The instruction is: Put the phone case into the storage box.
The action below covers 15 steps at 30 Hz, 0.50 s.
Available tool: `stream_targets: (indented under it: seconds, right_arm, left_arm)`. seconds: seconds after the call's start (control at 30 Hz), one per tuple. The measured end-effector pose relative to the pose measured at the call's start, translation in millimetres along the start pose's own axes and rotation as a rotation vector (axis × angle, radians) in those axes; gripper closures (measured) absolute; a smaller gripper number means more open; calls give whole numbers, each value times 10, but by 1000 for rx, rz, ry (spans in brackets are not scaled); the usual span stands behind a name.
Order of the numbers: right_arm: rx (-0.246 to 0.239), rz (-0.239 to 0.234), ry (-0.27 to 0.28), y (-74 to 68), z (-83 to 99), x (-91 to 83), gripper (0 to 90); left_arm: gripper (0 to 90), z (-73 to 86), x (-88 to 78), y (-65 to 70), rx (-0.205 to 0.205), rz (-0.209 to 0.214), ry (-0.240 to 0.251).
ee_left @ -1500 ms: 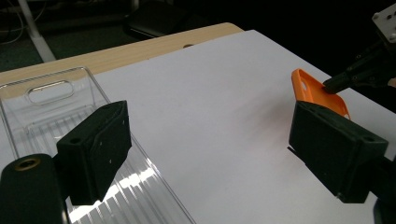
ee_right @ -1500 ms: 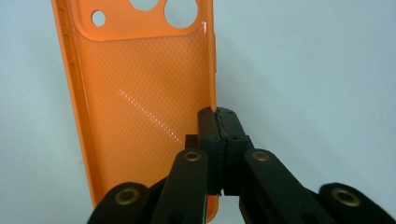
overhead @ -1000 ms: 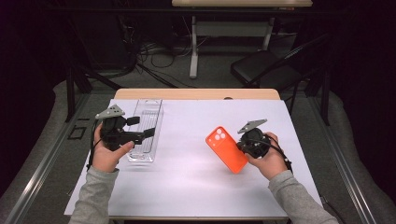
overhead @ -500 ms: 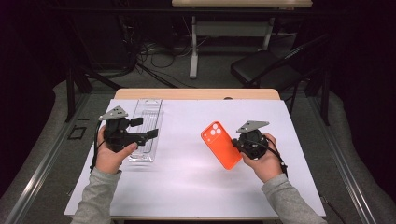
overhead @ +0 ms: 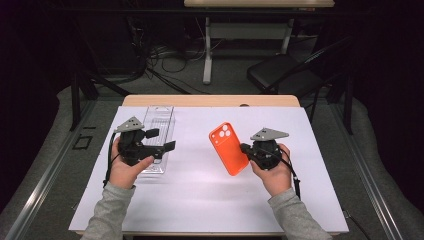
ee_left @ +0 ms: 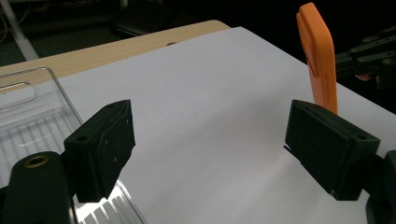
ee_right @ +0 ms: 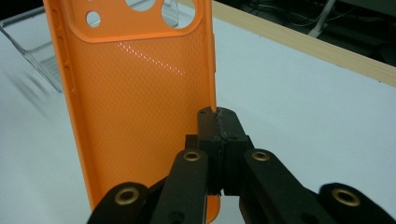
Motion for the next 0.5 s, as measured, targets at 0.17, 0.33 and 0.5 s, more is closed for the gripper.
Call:
stream_targets:
  seconds: [0.17, 0.33, 0.5]
  right_arm:
    - [14, 5, 30, -38, -41, 39, 899]
    - [32, 18, 65, -75, -63, 62, 899]
    - [23, 44, 90, -123, -62, 62, 899]
  left_arm:
    - [161, 16, 27, 78, 6, 4, 4]
    - [161, 40, 82, 168, 19, 14, 3]
    - [180, 81, 165, 243, 23, 31, -6]
Point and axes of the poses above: each handheld gripper's, and its own axes: x roughly forward along the jaws, z roughly out of its underside, y roughly to its right, the point moved 4 cm from there along x, roughly forward along the jaws, and after that the axes turned 13 degrees about -x, right-handed, at the moved point
